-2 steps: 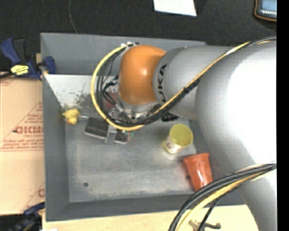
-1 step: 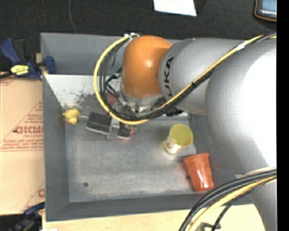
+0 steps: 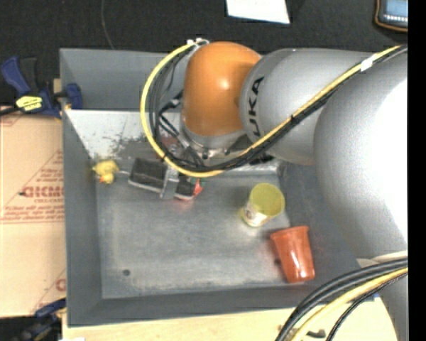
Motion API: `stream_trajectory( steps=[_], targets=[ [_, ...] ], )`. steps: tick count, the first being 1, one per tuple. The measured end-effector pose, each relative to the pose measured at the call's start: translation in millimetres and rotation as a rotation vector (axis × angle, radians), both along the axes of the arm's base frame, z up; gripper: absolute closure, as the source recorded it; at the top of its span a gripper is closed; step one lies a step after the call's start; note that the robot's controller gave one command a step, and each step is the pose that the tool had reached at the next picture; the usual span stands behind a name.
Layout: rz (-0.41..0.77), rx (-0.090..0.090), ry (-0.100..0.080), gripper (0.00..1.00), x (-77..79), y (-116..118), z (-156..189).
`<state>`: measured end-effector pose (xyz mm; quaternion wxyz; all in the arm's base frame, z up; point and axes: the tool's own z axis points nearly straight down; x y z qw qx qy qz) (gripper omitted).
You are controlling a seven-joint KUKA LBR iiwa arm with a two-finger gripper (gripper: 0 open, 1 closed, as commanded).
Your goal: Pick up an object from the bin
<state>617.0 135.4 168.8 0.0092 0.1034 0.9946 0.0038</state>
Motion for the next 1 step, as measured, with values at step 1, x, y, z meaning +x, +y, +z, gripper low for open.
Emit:
stream_trajectory(
  steps=[1],
  targets=[
    [0.000, 0.001, -0.002, 1.00, 0.8, -0.4, 12.6]
  ],
)
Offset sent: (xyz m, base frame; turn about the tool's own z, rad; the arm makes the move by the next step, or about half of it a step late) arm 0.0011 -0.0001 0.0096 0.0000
